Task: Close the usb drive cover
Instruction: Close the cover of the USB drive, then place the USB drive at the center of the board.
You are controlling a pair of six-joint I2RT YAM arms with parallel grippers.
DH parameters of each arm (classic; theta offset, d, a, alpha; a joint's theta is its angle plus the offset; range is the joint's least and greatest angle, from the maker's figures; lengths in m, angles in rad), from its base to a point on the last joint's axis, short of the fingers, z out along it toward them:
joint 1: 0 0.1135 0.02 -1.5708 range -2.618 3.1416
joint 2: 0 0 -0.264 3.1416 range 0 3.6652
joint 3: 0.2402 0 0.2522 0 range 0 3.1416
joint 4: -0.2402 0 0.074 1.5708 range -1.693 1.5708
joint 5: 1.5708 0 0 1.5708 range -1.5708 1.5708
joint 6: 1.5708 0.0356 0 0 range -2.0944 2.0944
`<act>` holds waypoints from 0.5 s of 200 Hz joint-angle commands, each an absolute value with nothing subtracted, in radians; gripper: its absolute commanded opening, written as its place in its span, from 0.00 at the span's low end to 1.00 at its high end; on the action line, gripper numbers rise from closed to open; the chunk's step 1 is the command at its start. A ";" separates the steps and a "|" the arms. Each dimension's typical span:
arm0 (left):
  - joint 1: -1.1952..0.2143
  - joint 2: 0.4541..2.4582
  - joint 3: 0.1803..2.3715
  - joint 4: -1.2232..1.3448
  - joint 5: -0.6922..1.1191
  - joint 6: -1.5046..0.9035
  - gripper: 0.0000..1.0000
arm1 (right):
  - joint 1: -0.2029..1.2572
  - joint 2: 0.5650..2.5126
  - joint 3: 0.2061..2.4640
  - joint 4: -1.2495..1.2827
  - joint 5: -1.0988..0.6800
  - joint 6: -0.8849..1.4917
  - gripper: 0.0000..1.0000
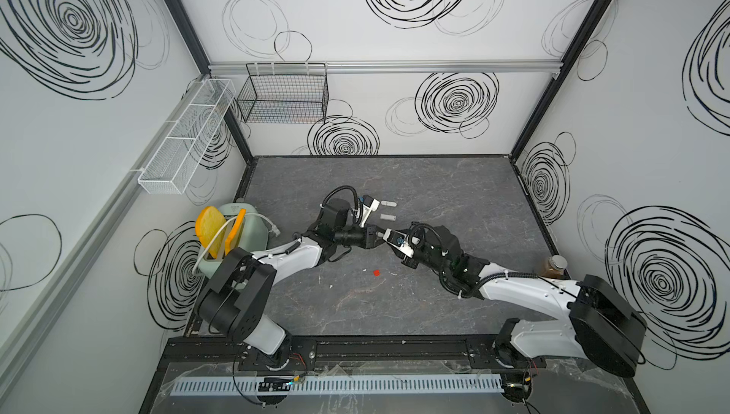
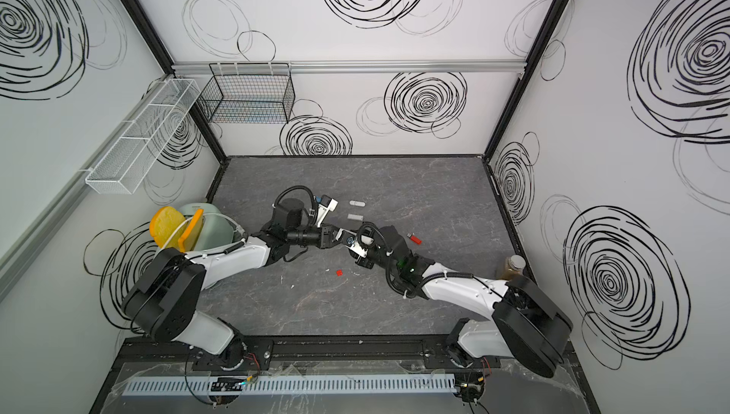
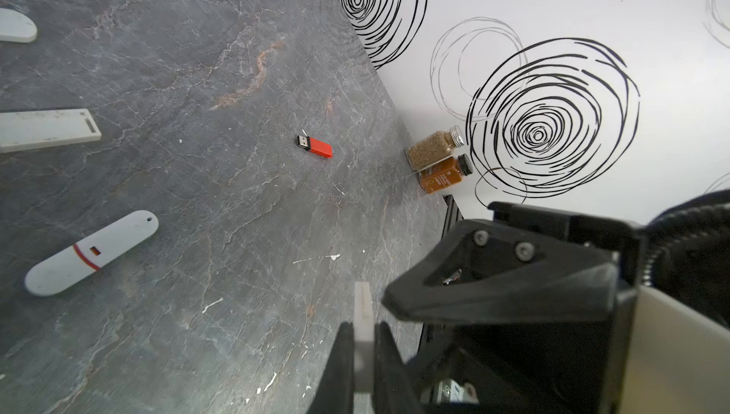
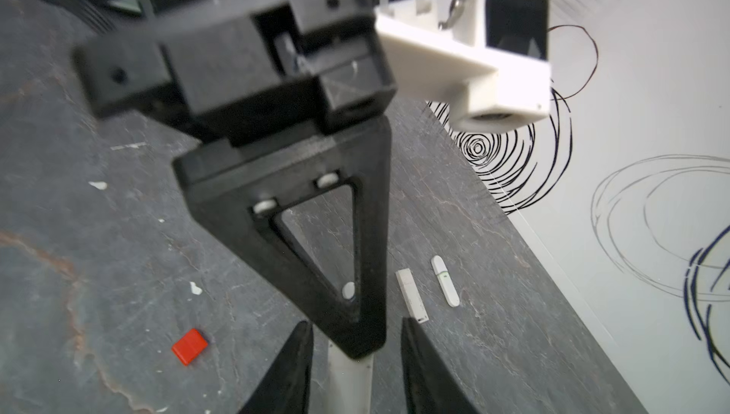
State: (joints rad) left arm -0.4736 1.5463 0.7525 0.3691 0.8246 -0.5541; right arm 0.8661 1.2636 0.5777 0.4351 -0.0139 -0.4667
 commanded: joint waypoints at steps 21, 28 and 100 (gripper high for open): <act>-0.414 1.524 0.698 0.440 0.772 -0.613 0.00 | 0.816 1.042 0.483 0.379 -0.037 -0.414 0.51; -0.410 1.522 0.689 0.451 0.762 -0.621 0.00 | 0.799 1.003 0.471 0.352 -0.033 -0.409 0.54; -0.453 1.522 0.608 0.513 0.589 -0.732 0.00 | 0.655 0.726 0.440 0.038 0.040 -0.400 0.82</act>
State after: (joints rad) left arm -0.4358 1.5410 0.6338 0.4397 0.6765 -0.6697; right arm 0.6815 0.7673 0.4522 0.1963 0.0025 -0.4080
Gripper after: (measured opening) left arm 0.113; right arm 0.802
